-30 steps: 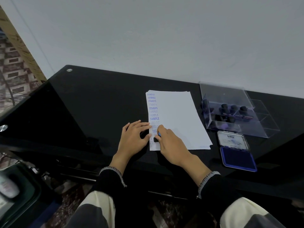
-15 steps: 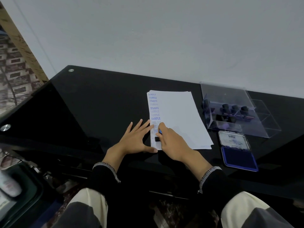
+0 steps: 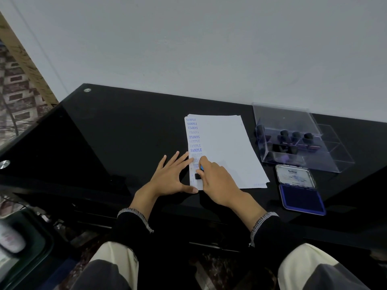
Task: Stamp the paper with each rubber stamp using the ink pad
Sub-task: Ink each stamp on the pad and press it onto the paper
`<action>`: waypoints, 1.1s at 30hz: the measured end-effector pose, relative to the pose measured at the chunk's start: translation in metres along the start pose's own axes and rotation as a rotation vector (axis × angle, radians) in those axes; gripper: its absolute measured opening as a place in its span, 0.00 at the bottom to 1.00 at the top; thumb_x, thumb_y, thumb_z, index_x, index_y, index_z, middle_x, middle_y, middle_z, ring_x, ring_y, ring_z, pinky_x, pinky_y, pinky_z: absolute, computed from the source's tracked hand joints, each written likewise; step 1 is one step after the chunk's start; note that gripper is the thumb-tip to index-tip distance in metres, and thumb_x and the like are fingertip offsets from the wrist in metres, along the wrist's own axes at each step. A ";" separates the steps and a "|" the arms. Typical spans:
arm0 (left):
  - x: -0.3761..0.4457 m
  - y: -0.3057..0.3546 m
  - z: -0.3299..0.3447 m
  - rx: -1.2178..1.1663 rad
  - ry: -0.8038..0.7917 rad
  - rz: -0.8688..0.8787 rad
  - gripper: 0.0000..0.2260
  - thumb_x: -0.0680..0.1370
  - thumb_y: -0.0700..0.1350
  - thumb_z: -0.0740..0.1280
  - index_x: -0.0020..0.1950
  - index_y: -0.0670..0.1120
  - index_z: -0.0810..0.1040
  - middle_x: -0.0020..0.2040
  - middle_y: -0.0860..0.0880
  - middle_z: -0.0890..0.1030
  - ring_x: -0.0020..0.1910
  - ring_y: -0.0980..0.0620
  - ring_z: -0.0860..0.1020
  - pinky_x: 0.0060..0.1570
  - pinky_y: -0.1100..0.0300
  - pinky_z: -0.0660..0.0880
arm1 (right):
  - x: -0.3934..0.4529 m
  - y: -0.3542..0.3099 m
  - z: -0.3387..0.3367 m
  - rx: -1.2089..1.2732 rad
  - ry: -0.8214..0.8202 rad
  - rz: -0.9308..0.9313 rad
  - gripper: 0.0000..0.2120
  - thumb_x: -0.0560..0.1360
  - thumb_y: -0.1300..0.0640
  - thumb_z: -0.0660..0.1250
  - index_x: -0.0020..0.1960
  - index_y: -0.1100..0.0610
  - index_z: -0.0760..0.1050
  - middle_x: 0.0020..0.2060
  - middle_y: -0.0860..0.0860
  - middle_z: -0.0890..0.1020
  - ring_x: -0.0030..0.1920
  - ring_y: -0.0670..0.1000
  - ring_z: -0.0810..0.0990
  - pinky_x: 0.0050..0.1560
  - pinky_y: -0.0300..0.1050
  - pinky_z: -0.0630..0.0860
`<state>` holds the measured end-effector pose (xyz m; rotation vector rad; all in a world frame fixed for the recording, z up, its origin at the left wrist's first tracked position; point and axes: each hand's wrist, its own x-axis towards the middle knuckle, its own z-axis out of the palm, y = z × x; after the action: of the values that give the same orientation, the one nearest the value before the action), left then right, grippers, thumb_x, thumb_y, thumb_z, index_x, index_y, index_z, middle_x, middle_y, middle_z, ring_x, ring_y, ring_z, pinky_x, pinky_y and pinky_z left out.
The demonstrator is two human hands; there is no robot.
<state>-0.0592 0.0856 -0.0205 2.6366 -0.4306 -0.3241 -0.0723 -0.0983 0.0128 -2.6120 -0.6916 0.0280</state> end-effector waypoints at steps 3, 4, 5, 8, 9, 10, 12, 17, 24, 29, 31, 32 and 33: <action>0.000 0.000 0.000 0.000 -0.004 -0.006 0.53 0.58 0.78 0.56 0.79 0.57 0.48 0.79 0.59 0.44 0.76 0.58 0.37 0.73 0.51 0.31 | 0.006 0.002 -0.004 0.033 -0.058 0.016 0.05 0.82 0.56 0.55 0.49 0.56 0.62 0.37 0.52 0.75 0.32 0.52 0.70 0.34 0.48 0.69; 0.000 0.000 0.000 0.001 -0.004 -0.006 0.54 0.57 0.78 0.56 0.79 0.57 0.49 0.79 0.59 0.44 0.76 0.58 0.37 0.73 0.51 0.31 | 0.009 0.003 -0.005 0.045 -0.072 0.019 0.04 0.81 0.57 0.56 0.49 0.56 0.62 0.37 0.52 0.75 0.31 0.52 0.70 0.33 0.48 0.68; 0.000 0.001 0.000 0.002 -0.002 -0.006 0.54 0.57 0.78 0.56 0.79 0.57 0.49 0.79 0.59 0.44 0.76 0.58 0.37 0.72 0.51 0.31 | 0.011 0.003 -0.006 0.047 -0.083 0.020 0.04 0.81 0.58 0.57 0.49 0.56 0.61 0.36 0.52 0.75 0.31 0.51 0.70 0.33 0.48 0.67; 0.000 0.001 0.000 -0.002 0.007 -0.004 0.54 0.57 0.78 0.56 0.79 0.57 0.49 0.79 0.59 0.44 0.77 0.58 0.38 0.72 0.52 0.31 | 0.011 0.003 -0.004 0.020 -0.077 0.020 0.05 0.80 0.60 0.57 0.49 0.55 0.60 0.35 0.48 0.71 0.30 0.49 0.68 0.33 0.45 0.65; 0.000 0.002 0.000 -0.004 0.009 -0.003 0.53 0.57 0.78 0.56 0.79 0.57 0.50 0.79 0.59 0.44 0.77 0.58 0.38 0.72 0.52 0.31 | 0.010 0.002 -0.003 0.009 -0.059 0.019 0.06 0.80 0.60 0.57 0.48 0.54 0.60 0.34 0.47 0.70 0.30 0.49 0.67 0.33 0.45 0.64; 0.000 0.002 0.000 -0.006 0.009 -0.003 0.53 0.57 0.78 0.56 0.79 0.57 0.50 0.79 0.59 0.44 0.77 0.58 0.38 0.72 0.52 0.31 | 0.007 0.002 -0.002 -0.001 -0.039 0.017 0.06 0.81 0.59 0.56 0.48 0.54 0.60 0.35 0.47 0.70 0.30 0.50 0.67 0.33 0.45 0.65; -0.001 0.002 -0.001 -0.013 0.010 -0.003 0.53 0.57 0.77 0.56 0.79 0.57 0.50 0.79 0.59 0.45 0.77 0.58 0.38 0.72 0.52 0.31 | 0.002 0.000 0.002 -0.027 0.004 0.006 0.05 0.82 0.56 0.55 0.48 0.53 0.59 0.37 0.48 0.70 0.32 0.50 0.67 0.34 0.45 0.65; -0.001 0.003 -0.001 -0.023 0.011 -0.006 0.53 0.58 0.77 0.56 0.79 0.57 0.50 0.79 0.59 0.45 0.77 0.58 0.38 0.73 0.51 0.32 | -0.003 0.000 0.008 -0.113 0.050 -0.021 0.05 0.82 0.55 0.53 0.49 0.52 0.58 0.39 0.47 0.68 0.36 0.51 0.66 0.37 0.44 0.61; 0.000 0.002 -0.001 -0.008 0.008 -0.011 0.54 0.57 0.78 0.56 0.79 0.56 0.50 0.79 0.58 0.45 0.77 0.57 0.38 0.73 0.51 0.32 | 0.002 0.007 0.007 0.167 -0.033 0.046 0.04 0.82 0.57 0.55 0.50 0.53 0.61 0.44 0.53 0.76 0.39 0.53 0.72 0.42 0.53 0.76; 0.000 0.002 -0.001 -0.010 0.005 -0.010 0.53 0.57 0.78 0.56 0.79 0.57 0.49 0.79 0.59 0.45 0.77 0.58 0.38 0.72 0.52 0.31 | 0.002 0.003 0.003 0.088 -0.029 0.007 0.04 0.82 0.55 0.54 0.50 0.51 0.59 0.44 0.49 0.73 0.39 0.50 0.71 0.40 0.50 0.76; 0.000 0.001 -0.001 -0.004 0.005 -0.013 0.54 0.57 0.78 0.56 0.79 0.57 0.49 0.79 0.59 0.45 0.77 0.58 0.38 0.72 0.52 0.31 | 0.003 0.003 0.003 0.093 -0.034 0.005 0.04 0.82 0.56 0.54 0.50 0.52 0.59 0.44 0.50 0.73 0.38 0.50 0.70 0.40 0.50 0.75; 0.000 0.001 0.000 0.000 0.003 -0.015 0.54 0.57 0.78 0.56 0.79 0.57 0.49 0.79 0.59 0.45 0.77 0.58 0.38 0.72 0.51 0.31 | 0.003 0.003 0.004 0.121 -0.033 0.012 0.04 0.82 0.56 0.54 0.50 0.53 0.60 0.44 0.51 0.75 0.38 0.51 0.71 0.40 0.49 0.75; 0.001 0.002 -0.001 0.004 0.002 -0.016 0.54 0.57 0.78 0.56 0.79 0.57 0.49 0.79 0.59 0.45 0.77 0.58 0.38 0.72 0.51 0.32 | 0.002 0.003 0.004 0.163 -0.031 0.026 0.04 0.82 0.57 0.55 0.49 0.54 0.60 0.44 0.52 0.75 0.37 0.51 0.71 0.40 0.48 0.74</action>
<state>-0.0590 0.0841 -0.0191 2.6451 -0.4104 -0.3258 -0.0697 -0.0984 0.0082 -2.4689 -0.6388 0.1273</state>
